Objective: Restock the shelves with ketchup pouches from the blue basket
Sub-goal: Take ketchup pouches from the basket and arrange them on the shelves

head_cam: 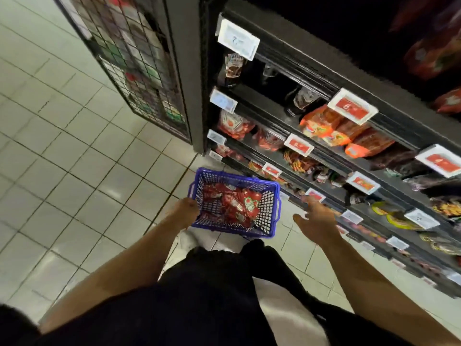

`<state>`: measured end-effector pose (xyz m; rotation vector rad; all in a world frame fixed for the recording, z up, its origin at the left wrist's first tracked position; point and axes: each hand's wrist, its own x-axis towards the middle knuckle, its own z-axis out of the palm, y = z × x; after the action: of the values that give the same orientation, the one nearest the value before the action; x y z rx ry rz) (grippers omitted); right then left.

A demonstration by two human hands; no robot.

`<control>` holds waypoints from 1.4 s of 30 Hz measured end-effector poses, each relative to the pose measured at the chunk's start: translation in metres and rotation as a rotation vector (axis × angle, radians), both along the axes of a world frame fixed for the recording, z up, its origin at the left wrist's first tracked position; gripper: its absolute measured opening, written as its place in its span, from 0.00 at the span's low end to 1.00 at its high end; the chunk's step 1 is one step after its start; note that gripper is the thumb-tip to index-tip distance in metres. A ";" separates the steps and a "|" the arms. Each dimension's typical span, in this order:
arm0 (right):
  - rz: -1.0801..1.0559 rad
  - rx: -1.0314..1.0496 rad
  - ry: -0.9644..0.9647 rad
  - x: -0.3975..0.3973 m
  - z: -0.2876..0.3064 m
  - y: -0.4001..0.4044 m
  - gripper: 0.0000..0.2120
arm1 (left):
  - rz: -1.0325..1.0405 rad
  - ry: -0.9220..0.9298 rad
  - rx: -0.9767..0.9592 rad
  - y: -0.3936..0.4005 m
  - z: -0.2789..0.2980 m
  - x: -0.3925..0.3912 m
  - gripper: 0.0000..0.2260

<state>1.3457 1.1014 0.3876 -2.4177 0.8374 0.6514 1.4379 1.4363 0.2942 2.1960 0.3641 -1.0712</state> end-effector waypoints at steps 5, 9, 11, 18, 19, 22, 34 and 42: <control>0.117 0.094 0.076 0.034 -0.041 -0.016 0.24 | 0.090 0.073 0.016 -0.013 -0.016 -0.027 0.10; 0.255 0.139 0.185 0.057 -0.095 -0.029 0.21 | 0.150 0.127 0.093 -0.040 -0.042 -0.038 0.13; 0.342 0.164 0.264 0.063 -0.126 -0.036 0.19 | 0.136 0.138 0.131 -0.056 -0.065 -0.046 0.12; 0.517 0.160 0.477 0.074 -0.261 -0.053 0.18 | -0.118 0.119 0.137 -0.094 -0.193 -0.058 0.15; 0.531 0.154 0.494 0.074 -0.282 -0.052 0.19 | -0.126 0.122 0.130 -0.097 -0.214 -0.058 0.14; 0.533 0.147 0.532 0.074 -0.346 -0.042 0.19 | -0.098 0.134 0.107 -0.100 -0.276 -0.063 0.12; -0.479 0.721 0.619 0.113 -0.572 0.036 0.11 | -0.396 0.014 0.085 -0.105 -0.491 -0.033 0.27; -1.185 0.964 0.368 0.163 -0.675 0.064 0.20 | -0.943 0.097 0.340 -0.088 -0.603 -0.017 0.31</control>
<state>1.5090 1.1657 -0.2869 -0.7216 1.4332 0.7240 1.4207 1.3486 -0.3091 2.6844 -0.5652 -1.6892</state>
